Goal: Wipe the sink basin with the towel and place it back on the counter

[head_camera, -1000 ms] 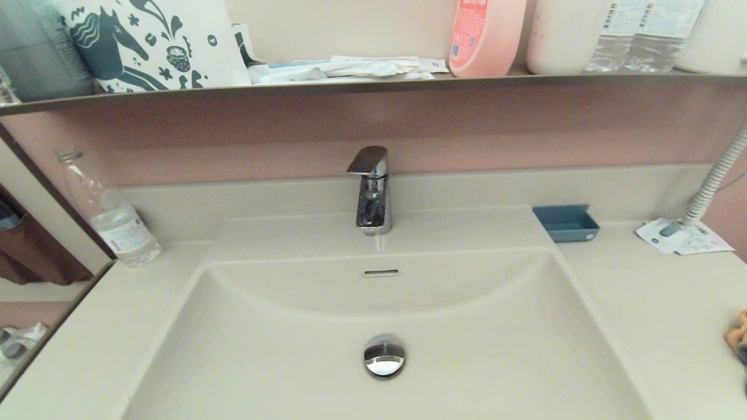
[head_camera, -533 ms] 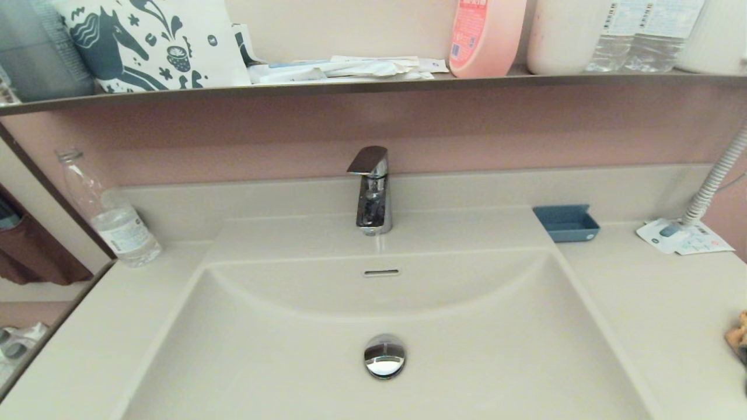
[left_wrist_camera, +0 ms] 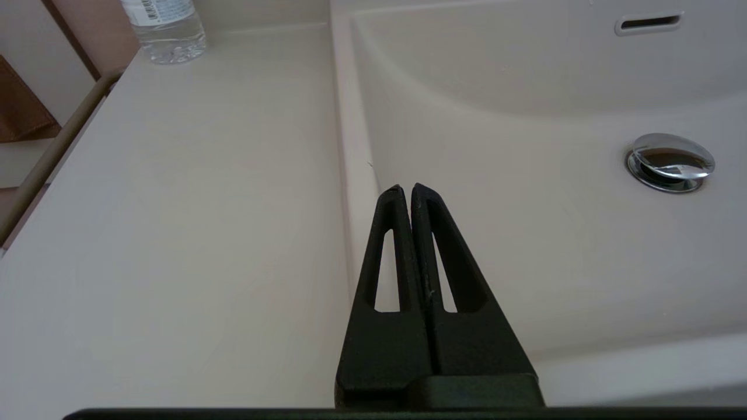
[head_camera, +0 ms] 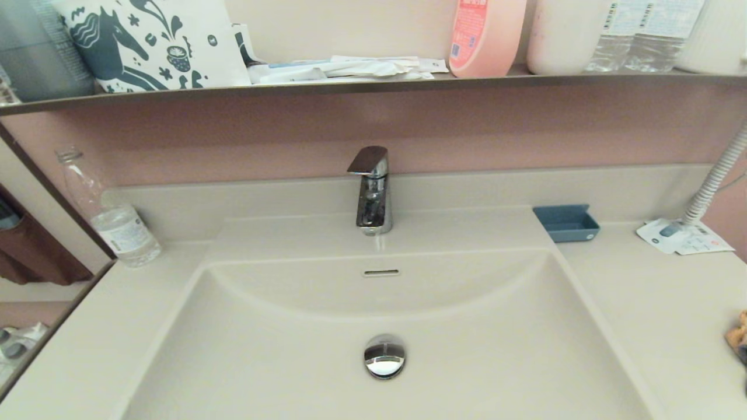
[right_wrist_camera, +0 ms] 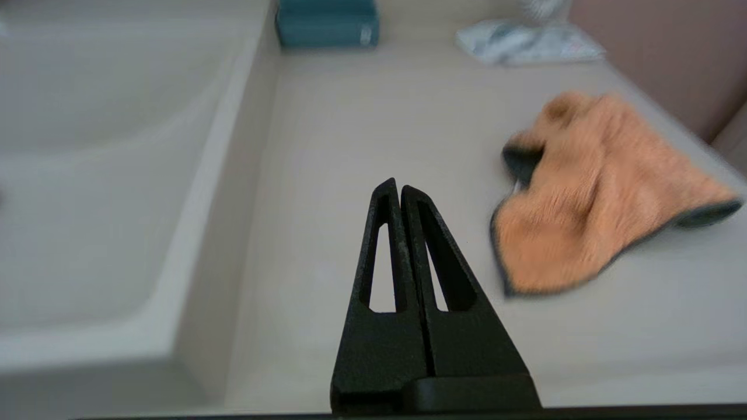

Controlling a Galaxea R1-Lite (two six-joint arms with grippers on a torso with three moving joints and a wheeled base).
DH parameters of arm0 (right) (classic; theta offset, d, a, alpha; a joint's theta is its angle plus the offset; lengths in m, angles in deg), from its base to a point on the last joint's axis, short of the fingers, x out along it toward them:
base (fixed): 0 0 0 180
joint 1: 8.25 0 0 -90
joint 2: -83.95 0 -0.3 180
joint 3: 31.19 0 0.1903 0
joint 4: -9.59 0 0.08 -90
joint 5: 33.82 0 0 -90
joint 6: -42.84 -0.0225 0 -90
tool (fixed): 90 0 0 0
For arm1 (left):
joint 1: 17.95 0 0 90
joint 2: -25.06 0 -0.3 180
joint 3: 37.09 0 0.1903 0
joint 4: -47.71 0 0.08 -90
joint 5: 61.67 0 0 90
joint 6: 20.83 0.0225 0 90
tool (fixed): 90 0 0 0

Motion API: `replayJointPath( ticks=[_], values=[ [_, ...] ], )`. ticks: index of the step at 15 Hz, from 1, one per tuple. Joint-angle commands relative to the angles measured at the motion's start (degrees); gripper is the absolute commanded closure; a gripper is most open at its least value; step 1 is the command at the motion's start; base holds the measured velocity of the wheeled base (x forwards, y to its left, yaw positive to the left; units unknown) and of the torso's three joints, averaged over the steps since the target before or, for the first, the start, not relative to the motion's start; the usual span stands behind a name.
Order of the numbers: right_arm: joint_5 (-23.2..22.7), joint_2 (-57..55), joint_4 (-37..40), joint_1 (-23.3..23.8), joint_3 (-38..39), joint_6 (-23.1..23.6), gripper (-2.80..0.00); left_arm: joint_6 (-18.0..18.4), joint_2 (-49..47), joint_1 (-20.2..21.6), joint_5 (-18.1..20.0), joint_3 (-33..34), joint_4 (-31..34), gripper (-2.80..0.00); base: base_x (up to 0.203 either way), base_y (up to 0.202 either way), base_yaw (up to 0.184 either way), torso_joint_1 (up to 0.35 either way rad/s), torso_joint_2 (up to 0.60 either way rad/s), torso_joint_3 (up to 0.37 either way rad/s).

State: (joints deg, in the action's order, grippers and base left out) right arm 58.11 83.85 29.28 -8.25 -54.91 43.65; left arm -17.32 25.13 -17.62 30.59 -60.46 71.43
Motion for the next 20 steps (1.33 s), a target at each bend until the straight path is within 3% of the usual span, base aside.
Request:
replayJointPath(
  ticks=[1, 4, 20],
  values=[
    [-0.15, 0.01, 1.76, 0.0, 0.27, 0.13, 0.0, 0.01, -0.07, 0.02, 0.03, 0.0, 0.0, 0.0, 0.0, 0.0, 0.0, 0.0, 0.0, 0.0],
    [-0.17, 0.01, 3.58, 0.0, 0.27, -2.55, 0.0, 0.01, -0.07, 0.02, 0.03, 0.0, 0.0, 0.0, 0.0, 0.0, 0.0, 0.0, 0.0, 0.0],
    [-0.17, 0.01, 3.49, 0.0, 0.27, -2.75, 0.0, 0.01, -0.07, 0.02, 0.03, 0.0, 0.0, 0.0, 0.0, 0.0, 0.0, 0.0, 0.0, 0.0]
  ],
)
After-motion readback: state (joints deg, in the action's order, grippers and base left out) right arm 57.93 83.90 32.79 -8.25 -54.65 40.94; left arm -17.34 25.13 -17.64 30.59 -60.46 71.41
